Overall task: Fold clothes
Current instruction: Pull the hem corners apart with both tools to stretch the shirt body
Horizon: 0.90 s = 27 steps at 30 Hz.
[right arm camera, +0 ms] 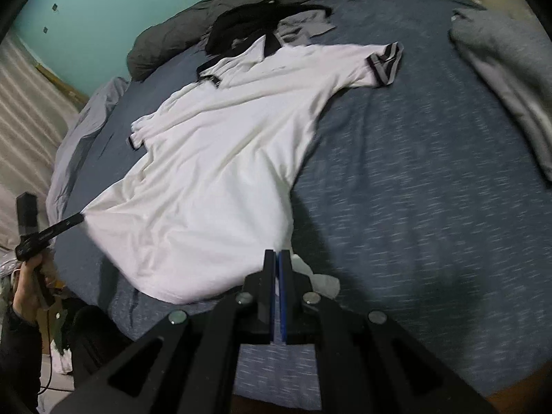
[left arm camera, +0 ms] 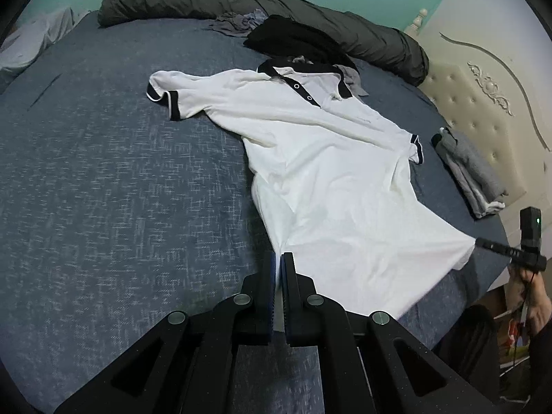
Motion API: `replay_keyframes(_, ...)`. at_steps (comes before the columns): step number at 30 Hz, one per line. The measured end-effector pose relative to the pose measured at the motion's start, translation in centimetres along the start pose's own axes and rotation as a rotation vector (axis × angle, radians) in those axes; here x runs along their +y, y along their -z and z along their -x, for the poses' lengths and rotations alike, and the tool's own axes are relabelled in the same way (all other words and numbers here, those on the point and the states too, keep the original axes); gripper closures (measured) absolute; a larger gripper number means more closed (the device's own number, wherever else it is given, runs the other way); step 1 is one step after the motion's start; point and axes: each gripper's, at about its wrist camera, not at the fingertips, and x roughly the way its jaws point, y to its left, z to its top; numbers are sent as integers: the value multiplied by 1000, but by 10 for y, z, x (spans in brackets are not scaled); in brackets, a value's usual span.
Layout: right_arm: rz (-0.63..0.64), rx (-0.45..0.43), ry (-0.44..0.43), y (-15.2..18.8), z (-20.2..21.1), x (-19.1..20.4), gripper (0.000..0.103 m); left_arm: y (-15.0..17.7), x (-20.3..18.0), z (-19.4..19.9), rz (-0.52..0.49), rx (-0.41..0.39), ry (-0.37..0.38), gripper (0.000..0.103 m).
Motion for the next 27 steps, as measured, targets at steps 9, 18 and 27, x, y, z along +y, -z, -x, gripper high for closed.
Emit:
replay_keyframes(9,-25,14,76,-3,-2,-28,102,14,10,-2,39,41,-24,99)
replay_keyframes(18,-111,35,103,10,-19,-56,99,19,28,-36,120,86,-4,99)
replay_keyframes(27,1,42,22,31,-8,-44,54,43,43,-22,75,81,7,61)
